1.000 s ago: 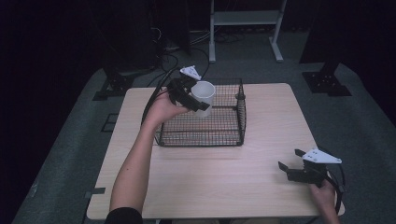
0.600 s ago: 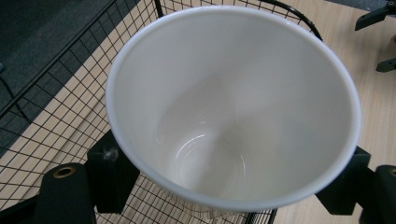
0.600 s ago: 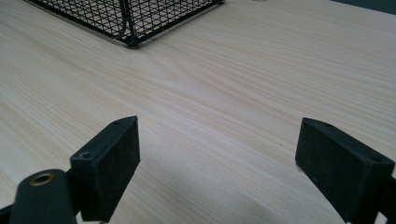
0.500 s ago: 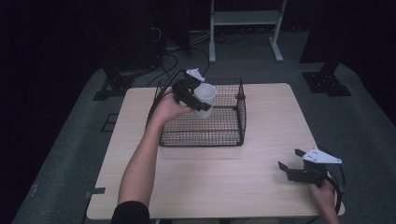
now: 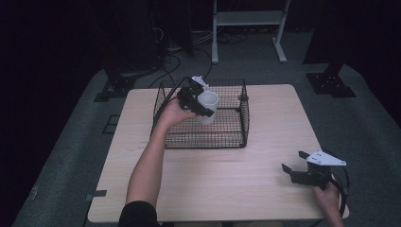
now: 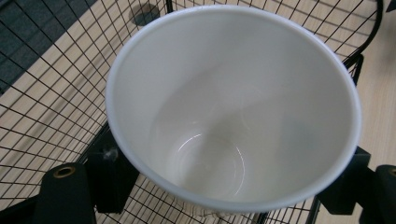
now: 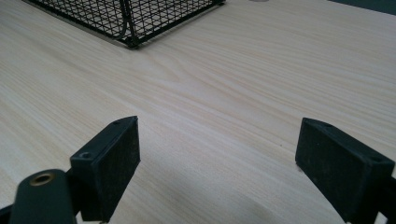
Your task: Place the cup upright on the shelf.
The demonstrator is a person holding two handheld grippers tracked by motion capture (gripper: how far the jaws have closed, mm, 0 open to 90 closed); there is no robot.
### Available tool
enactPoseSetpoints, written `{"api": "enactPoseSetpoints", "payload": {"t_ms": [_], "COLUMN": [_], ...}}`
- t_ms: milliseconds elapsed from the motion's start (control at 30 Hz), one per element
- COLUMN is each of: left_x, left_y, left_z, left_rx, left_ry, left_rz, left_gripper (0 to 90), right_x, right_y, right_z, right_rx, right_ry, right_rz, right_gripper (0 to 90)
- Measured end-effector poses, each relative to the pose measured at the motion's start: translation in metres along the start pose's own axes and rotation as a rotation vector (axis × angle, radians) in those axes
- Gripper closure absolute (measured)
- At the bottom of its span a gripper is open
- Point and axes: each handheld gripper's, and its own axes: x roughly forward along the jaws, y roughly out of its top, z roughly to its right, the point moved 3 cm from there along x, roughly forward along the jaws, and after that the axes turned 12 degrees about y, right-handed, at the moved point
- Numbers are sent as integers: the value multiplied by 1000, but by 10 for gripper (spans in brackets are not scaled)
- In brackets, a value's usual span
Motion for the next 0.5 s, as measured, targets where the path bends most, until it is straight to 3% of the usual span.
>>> {"api": "enactPoseSetpoints", "payload": {"t_ms": [500], "left_x": [24], "left_y": [-3], "left_z": [1], "left_rx": [-12], "left_ry": [-18], "left_rz": [-32], "left_gripper": [210], "right_x": [0], "right_y": [0], "right_z": [0], "right_rx": [-1], "right_ry": [0], "right_rz": [1], "right_gripper": [131]}}
